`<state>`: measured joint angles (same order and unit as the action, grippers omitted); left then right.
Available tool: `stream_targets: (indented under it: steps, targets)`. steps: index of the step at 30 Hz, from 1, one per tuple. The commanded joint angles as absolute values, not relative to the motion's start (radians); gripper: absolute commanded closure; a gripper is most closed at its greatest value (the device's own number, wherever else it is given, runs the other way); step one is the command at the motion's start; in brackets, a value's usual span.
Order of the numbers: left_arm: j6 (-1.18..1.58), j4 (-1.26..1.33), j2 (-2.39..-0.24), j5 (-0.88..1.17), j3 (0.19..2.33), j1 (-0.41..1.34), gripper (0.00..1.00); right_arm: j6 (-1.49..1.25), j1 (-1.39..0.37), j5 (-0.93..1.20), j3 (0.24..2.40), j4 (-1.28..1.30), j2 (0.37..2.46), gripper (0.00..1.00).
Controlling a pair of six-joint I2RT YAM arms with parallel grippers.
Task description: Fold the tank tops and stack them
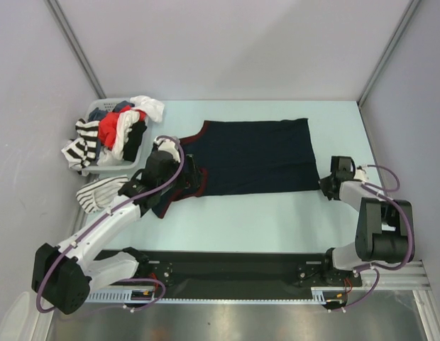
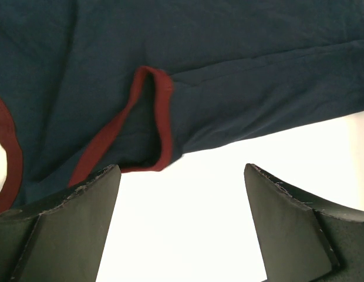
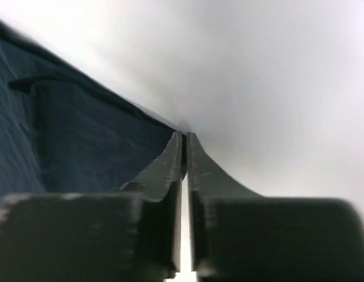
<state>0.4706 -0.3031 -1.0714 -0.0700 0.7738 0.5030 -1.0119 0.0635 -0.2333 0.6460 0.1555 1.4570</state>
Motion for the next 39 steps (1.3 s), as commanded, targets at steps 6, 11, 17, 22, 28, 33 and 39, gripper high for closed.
stream_targets:
  steps: [6, 11, 17, 22, 28, 33, 39]
  targets:
    - [0.494, -0.305, -1.055, -0.045, 0.756, 0.508, 0.08, -0.911, 0.303, -0.241, 0.623, 0.245, 1.345, 1.00]
    - [0.503, -0.313, -1.083, -0.020, 0.741, 0.509, 0.08, -0.900, 0.390, -0.233, 0.658, 0.261, 1.345, 1.00]
    - [0.500, -0.333, -1.083, -0.031, 0.703, 0.514, 0.07, -0.787, 0.416, -0.130, 0.715, 0.222, 1.376, 0.38]
    - [0.537, -0.322, -1.014, -0.092, 0.660, 0.511, 0.07, -0.721, 0.266, -0.261, 0.721, 0.244, 1.276, 0.16]
    - [0.618, -0.296, -0.907, -0.060, 0.621, 0.378, 0.06, -0.559, 0.083, -0.184, 0.768, 0.261, 1.194, 0.18]
    - [0.670, -0.288, -0.750, -0.008, 0.574, 0.213, 0.02, -0.410, -0.217, -0.013, 0.772, 0.233, 1.141, 0.32]
    - [0.707, -0.337, -0.615, 0.054, 0.557, 0.060, 0.00, -0.364, -0.631, 0.008, 0.836, 0.189, 1.219, 0.41]
